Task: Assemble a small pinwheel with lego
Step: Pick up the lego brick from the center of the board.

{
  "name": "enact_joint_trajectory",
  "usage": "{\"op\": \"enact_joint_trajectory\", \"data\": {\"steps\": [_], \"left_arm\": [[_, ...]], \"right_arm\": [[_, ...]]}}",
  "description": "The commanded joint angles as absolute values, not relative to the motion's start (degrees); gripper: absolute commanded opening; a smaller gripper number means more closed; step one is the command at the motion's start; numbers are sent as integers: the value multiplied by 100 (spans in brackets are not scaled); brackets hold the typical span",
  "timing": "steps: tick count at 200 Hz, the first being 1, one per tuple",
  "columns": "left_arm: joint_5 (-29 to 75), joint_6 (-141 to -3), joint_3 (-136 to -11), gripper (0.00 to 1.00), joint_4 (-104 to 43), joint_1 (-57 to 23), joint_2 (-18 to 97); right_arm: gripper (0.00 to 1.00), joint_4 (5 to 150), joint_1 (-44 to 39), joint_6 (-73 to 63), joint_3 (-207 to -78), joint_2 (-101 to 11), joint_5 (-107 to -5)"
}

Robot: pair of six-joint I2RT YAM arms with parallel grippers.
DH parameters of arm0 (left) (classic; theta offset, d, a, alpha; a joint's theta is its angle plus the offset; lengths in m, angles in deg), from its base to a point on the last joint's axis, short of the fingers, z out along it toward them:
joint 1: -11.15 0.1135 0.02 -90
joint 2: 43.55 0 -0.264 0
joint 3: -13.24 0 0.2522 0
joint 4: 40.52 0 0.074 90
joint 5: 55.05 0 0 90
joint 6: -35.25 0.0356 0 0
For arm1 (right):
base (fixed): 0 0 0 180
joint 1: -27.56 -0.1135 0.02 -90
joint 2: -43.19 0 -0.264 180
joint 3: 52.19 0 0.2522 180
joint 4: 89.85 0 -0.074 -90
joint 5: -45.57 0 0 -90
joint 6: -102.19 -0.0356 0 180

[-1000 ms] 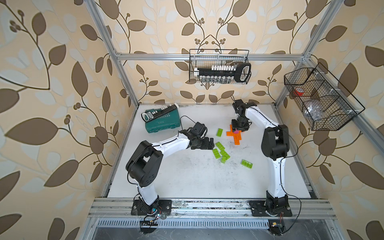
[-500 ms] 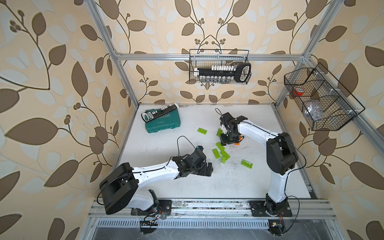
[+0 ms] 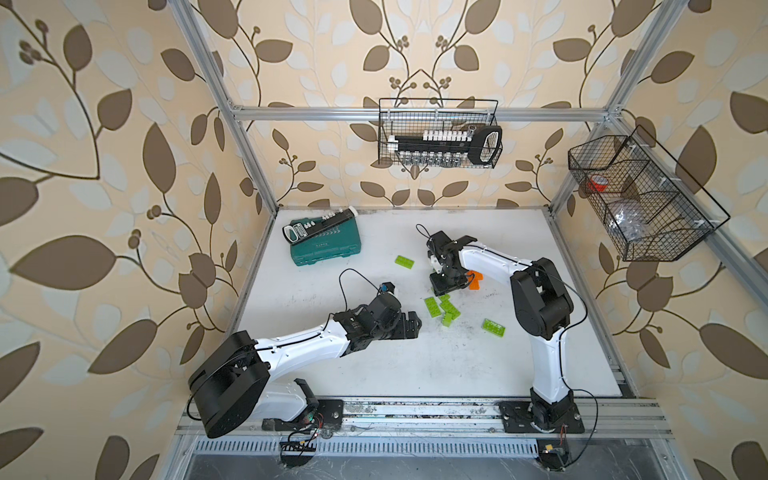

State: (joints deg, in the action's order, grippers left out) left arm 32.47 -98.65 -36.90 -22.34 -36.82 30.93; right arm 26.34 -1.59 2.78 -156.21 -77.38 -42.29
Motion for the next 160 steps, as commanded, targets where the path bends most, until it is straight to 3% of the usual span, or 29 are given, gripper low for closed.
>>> {"op": "enact_joint_trajectory", "data": {"steps": [1,48,160], "left_arm": [[3173,-9832,-3688,99,-2348,-3684,2983],[3117,-9912,-3627,99,-2397,-3684,3033],[2278,-9087,-4900,99,-1492,-3698,3634]], "right_arm": [[47,2503,-146,339,-15790,-7962,-4279],[39,2382,-143,349,-15840,-8155,-4500],[22,2393,-141,209,-15710,-8121,-4385]]}}
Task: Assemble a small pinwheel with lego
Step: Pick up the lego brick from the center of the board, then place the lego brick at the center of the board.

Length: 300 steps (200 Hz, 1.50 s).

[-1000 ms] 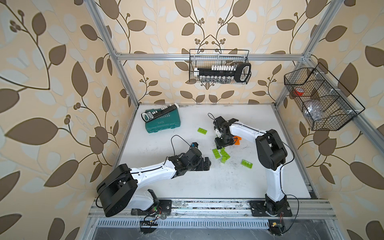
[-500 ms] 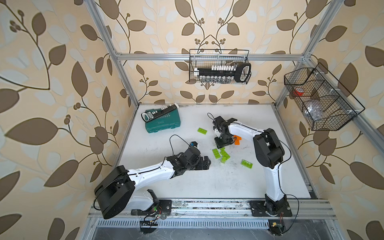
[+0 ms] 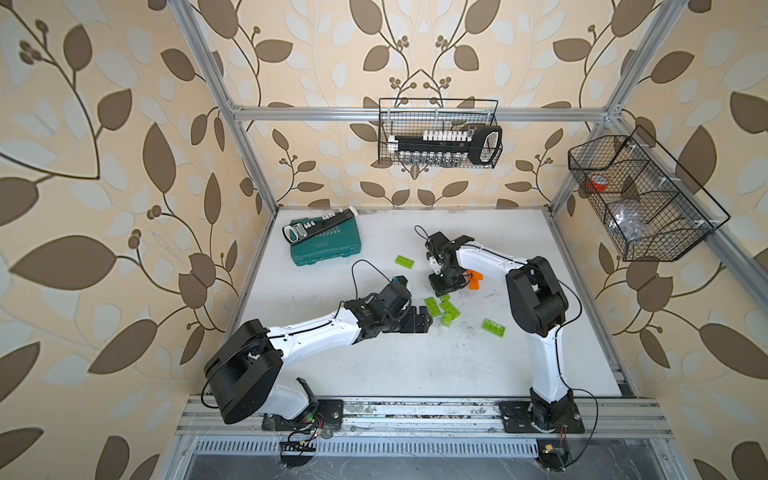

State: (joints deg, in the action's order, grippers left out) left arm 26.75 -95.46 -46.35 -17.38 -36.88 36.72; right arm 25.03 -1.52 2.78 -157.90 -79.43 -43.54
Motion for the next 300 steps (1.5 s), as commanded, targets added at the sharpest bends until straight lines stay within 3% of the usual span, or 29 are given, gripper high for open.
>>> {"op": "enact_joint_trajectory", "data": {"steps": [1,66,98,181,227,300], "left_arm": [[2258,-9078,-4906,99,-1486,-3695,3634],[2196,-9049,-5131,99,-1225,-3636,3272],[1713,-9141,-5167,99,-976,-3106,2940],[2199,-9895,-3881,99,-980,-2219,1472],[2632,-10257,-3094,99,-1122,-2246,1016],[3035,-10877,-2606,99,-1305,-3118,1048]], "right_arm": [[22,2392,-143,209,-15719,-8119,-4383],[16,2189,22,-212,-15900,-7460,-4015],[10,2339,-79,-716,-15545,-6719,-3868],[5,2680,-1847,-2661,-14050,-5138,-3369],[5,2905,-2844,-3728,-13415,-5302,-3179],[6,3051,-3202,-4087,-13591,-6239,-3236]]}}
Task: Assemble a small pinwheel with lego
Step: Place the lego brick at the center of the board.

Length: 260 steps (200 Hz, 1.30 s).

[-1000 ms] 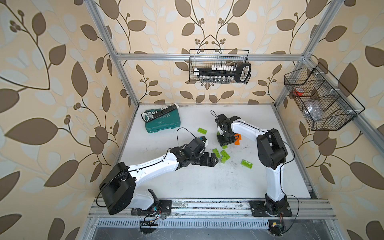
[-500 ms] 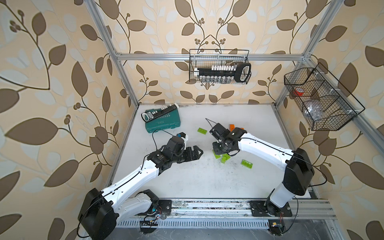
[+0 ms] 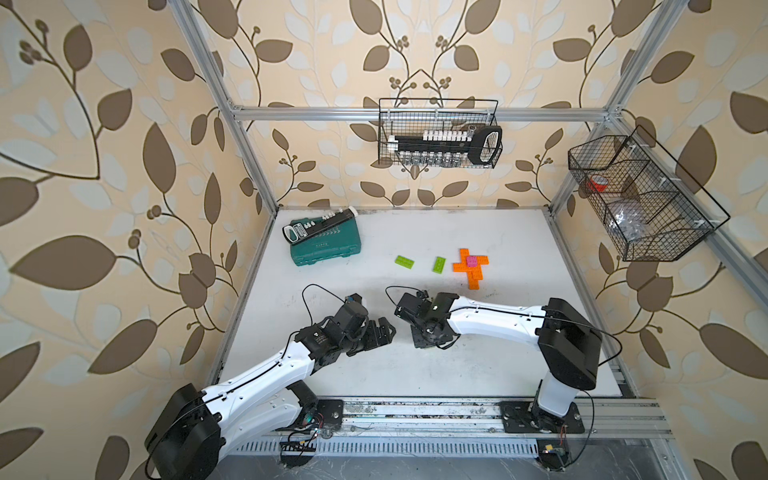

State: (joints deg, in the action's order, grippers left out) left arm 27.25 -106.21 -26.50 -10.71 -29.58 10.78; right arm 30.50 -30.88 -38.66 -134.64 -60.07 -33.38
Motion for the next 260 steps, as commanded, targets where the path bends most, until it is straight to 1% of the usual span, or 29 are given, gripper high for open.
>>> {"op": "enact_joint_trajectory", "data": {"steps": [1,42,61,75,92,155,179,197,233,260], "left_arm": [[3041,-10883,-2603,99,-1305,-3124,1049],[3078,-10933,-2541,99,-1351,-3173,1085],[3043,-10951,-2532,99,-1332,-3170,1103],[3017,-10959,-2513,99,-1321,-3171,1078],[3012,-10953,-2512,99,-1234,-3169,1035],[3102,-10908,-2565,99,-985,-3165,918],[3125,-10839,-2658,99,-931,-3165,974],[3131,-10756,-2739,99,-884,-3166,1062],[3228,-10490,-3006,99,-798,-3170,1293],[3421,-9957,-3589,99,-590,-3168,1812]], "right_arm": [[6,3055,-3207,-4088,-13591,-6247,-3242],[7,3140,-3282,-4160,-13558,-6423,-3403],[10,3173,-3285,-4168,-13531,-6443,-3466],[14,3180,-3291,-4183,-13523,-6451,-3493],[22,3190,-3291,-4180,-13523,-6435,-3503],[32,3183,-3291,-4136,-13595,-6331,-3581],[40,3163,-3285,-4107,-13607,-6270,-3607],[43,3179,-3280,-4099,-13592,-6187,-3603],[44,3301,-3211,-3939,-13376,-5642,-3539],[42,3270,-2795,-3452,-13068,-4981,-3567]]}}
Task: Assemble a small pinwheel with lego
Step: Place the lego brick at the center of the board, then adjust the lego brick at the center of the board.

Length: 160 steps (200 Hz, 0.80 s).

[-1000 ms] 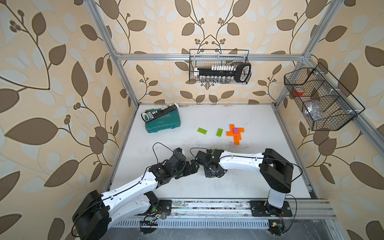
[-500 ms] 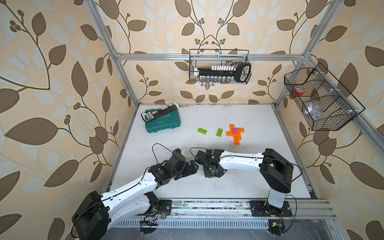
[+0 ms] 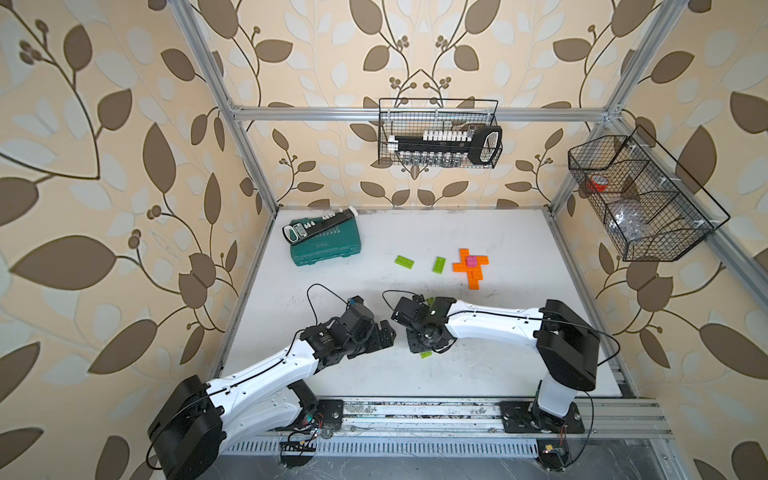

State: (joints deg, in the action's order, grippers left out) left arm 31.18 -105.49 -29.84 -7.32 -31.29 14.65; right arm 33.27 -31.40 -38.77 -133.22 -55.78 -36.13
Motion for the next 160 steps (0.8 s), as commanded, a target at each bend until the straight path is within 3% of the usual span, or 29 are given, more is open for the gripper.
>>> {"op": "enact_joint_trajectory", "data": {"steps": [1,49,91,160], "left_arm": [[3436,-9940,-3609,99,-587,-3167,1840],[3445,-9281,-4583,97,-726,-3258,3044],[3568,-9069,-5459,97,-792,-3833,4237],[3499,-9177,-5989,97,-1091,-4820,4994]], "right_arm": [[42,3270,-2775,-3428,-13053,-4958,-3578],[38,2710,-1473,-2104,-12695,-4346,-3983],[39,2457,-123,-1392,-12341,-4136,-4408],[55,2890,1892,-947,-11891,-4323,-5402]]}}
